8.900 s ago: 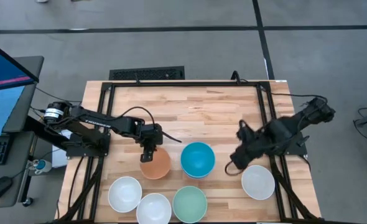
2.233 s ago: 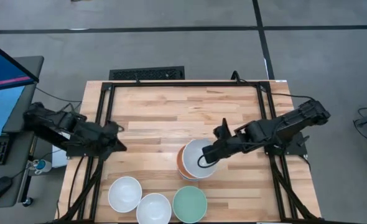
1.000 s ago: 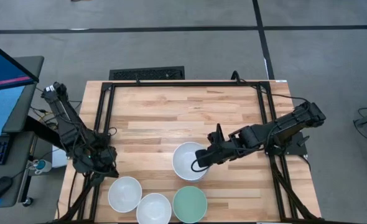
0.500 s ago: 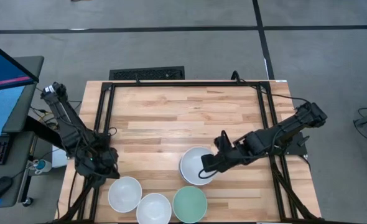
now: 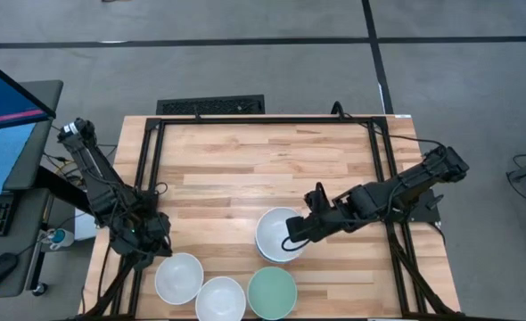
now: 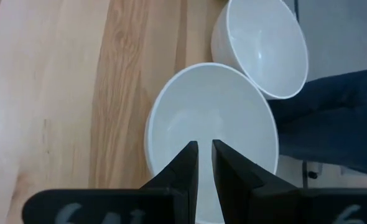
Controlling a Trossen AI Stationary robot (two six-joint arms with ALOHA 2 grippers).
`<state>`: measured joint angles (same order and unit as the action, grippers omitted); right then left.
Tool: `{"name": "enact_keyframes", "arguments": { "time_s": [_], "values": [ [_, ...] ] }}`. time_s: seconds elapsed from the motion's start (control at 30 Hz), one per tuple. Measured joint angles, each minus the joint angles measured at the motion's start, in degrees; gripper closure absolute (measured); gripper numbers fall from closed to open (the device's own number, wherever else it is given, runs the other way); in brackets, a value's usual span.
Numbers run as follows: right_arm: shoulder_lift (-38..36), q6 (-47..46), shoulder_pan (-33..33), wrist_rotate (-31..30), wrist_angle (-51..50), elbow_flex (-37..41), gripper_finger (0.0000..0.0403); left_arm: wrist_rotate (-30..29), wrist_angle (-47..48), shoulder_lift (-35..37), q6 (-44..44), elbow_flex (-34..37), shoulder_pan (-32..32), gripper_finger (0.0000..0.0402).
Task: Nest bowls inside each other
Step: Stack the white bowl on the orange bowl
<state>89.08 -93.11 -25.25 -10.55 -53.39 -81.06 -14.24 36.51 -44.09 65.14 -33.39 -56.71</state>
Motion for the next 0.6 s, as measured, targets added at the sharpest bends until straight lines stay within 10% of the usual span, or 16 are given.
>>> {"name": "enact_keyframes", "arguments": {
  "time_s": [0.6],
  "values": [
    [-0.8, 3.3, 4.0, 4.3, -3.8, 0.0, 0.0168, 0.0, 2.2, -2.1, 0.0, 0.0, 0.0, 0.0365]
  ]
}}
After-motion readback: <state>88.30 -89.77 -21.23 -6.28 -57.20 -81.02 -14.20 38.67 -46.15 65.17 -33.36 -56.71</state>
